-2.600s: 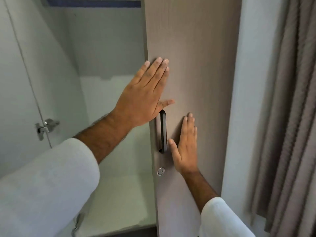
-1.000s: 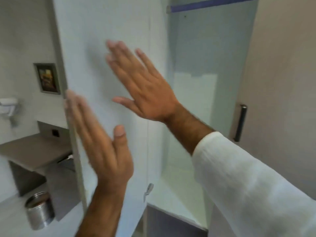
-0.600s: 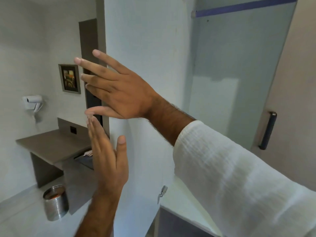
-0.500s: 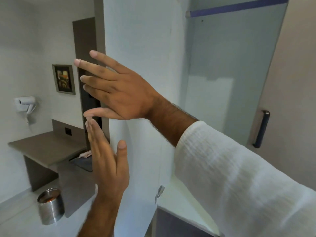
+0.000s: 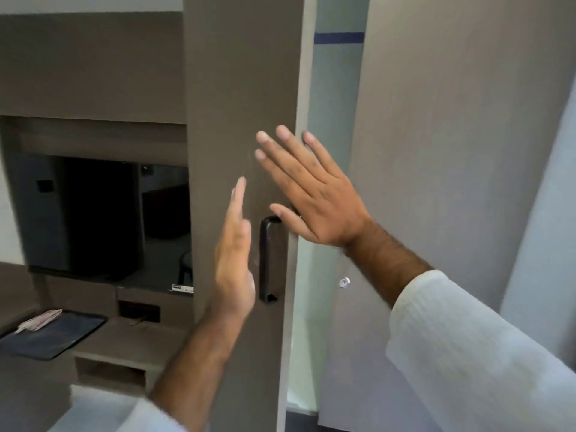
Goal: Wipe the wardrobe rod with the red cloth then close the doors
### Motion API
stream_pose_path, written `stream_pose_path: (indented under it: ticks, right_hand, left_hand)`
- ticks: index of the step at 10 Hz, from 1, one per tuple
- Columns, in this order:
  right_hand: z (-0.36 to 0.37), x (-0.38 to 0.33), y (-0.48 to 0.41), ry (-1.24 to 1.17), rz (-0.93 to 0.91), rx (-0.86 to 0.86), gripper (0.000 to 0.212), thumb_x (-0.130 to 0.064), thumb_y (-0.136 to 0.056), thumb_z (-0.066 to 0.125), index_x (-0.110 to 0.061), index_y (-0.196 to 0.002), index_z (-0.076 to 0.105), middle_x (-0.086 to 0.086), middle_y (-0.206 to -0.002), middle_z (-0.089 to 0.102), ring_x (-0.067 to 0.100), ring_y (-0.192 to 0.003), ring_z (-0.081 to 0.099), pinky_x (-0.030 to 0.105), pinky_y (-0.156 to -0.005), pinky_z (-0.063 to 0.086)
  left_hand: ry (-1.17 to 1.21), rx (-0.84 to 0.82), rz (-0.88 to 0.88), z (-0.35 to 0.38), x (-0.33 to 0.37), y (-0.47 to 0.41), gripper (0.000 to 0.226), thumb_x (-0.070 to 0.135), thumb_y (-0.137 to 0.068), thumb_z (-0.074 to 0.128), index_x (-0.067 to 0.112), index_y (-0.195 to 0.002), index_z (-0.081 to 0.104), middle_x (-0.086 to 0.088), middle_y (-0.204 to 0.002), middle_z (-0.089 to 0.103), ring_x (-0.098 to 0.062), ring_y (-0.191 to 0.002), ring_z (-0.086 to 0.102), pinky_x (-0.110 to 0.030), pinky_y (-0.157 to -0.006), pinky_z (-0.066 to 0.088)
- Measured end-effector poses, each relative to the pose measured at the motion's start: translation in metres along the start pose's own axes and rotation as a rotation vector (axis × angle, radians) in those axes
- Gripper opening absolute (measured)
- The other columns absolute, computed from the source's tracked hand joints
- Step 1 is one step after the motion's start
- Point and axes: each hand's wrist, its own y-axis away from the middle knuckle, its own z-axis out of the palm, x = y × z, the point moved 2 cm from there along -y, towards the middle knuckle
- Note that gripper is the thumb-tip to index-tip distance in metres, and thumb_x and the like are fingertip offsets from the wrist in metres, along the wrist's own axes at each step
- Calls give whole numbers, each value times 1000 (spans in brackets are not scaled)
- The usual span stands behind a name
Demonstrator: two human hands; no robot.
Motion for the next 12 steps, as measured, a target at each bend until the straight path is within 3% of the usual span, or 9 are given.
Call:
stream_pose_path:
  ticks: [1,2,4,5,8,10,11,12]
  right_hand:
    - [6,22,26,45,50,-67,69,-46,-110,35,-6,-165,23,13,-175,22,28,-165,16,50,-134,22]
    - [22,59,81,100,235,-175,71,-43,-111,37,-2,-166,17,17,-176,14,29,-166,11,47,-136,19]
    - [49,115,185,281,632,-451,77,-49,-110,28,-1,-166,8,20,-177,4,33,-166,5,53,-134,20]
    - [65,121,202,327,670,-446,79,-54,-110,27,-2,-166,7,19,-177,5,33,-166,6,54,-134,18]
    - [95,126,218,352,713,-300,81,-60,-109,26,-8,-167,6,13,-177,7,29,-166,7,49,-136,7]
    - [92,120,211,331,737,-325,81,-59,-108,28,-7,-167,8,14,-177,9,31,-166,8,50,-135,10]
    - [85,117,209,190,742,-300,77,-55,-108,32,-7,-167,16,13,-177,14,28,-165,13,49,-135,13]
    - [33,144,189,-301,937,76,58,-53,-109,41,-21,-157,45,6,-166,45,19,-156,40,36,-131,31]
  left_hand:
    - [-110,-99,45,22,-21,-48,61,31,-110,35,14,-167,25,4,-177,21,-10,-166,9,-45,-137,10]
    - [-628,-166,264,58,-64,-89,62,34,-111,30,10,-167,18,-6,-178,14,-22,-167,7,-51,-136,8]
    - [-1022,-51,430,98,-120,-105,66,45,-113,15,10,-168,5,-11,-178,11,-28,-167,8,-51,-136,11]
    - [-1067,-27,440,108,-134,-111,67,45,-113,18,10,-169,5,-10,-179,8,-27,-167,5,-50,-136,9]
    - [-1149,9,417,134,-162,-127,68,44,-111,29,6,-167,17,-13,-177,18,-30,-165,18,-56,-133,18]
    - [-1195,6,416,138,-168,-129,69,47,-111,20,7,-167,13,-12,-177,16,-30,-165,19,-56,-133,18]
    - [-1216,4,404,137,-167,-129,69,46,-111,22,7,-167,13,-12,-177,17,-30,-165,19,-56,-133,19]
    - [-1254,-7,425,136,-159,-126,70,45,-111,28,6,-167,13,-14,-177,15,-32,-165,18,-56,-133,19]
